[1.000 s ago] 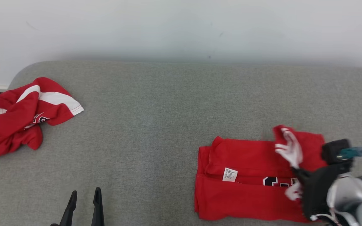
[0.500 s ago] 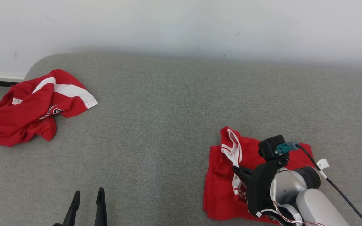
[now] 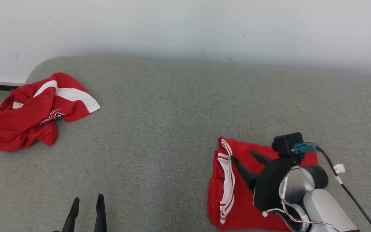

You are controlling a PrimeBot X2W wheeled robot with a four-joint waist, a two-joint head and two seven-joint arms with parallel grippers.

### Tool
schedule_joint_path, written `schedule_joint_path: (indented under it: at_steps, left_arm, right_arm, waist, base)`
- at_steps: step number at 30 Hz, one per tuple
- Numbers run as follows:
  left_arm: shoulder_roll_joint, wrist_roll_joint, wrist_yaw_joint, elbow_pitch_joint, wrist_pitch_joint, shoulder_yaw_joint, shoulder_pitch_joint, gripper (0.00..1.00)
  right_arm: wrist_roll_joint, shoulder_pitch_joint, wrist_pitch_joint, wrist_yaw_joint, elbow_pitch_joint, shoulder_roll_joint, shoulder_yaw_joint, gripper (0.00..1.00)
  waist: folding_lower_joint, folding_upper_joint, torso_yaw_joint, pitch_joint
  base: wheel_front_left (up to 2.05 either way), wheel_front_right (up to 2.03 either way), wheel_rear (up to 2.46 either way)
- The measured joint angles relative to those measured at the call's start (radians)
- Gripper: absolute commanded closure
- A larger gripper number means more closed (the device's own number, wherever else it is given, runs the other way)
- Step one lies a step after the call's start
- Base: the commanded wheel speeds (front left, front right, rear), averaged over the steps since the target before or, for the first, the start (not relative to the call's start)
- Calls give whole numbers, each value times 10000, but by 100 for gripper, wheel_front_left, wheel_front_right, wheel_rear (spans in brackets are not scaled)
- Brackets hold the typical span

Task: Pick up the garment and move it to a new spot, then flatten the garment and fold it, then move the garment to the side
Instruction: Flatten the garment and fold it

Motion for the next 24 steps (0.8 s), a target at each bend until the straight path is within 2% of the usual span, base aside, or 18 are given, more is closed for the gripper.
schedule_joint_path:
  at_steps: [8, 12, 16, 24]
  left_arm:
    - [-15, 19, 0, 38, 0, 73, 107, 0]
    - [-10, 31, 0, 38, 0, 142, 220, 0]
    - [-4, 73, 0, -61, 0, 138, 277, 0]
    - [123, 211, -2, 27, 0, 249, 410, 0]
  right_arm:
    - [-600, 794, -2311, 0, -681, -293, -1172, 0]
    - [-1641, 1536, -3735, 0, -771, -591, -2178, 0]
    - [-2347, 2210, -4961, 0, -662, -570, -3189, 0]
    - [-2713, 3572, -6895, 0, -571, -548, -3626, 0]
  waist:
    - [-1, 0, -343, -339]
    - [-1, 0, -552, -563]
    - [-1, 0, -794, -755]
    - [-1, 0, -1207, -1168]
  base:
    - [0, 0, 0]
    - [0, 0, 0]
    - [0, 0, 0]
    - [0, 0, 0]
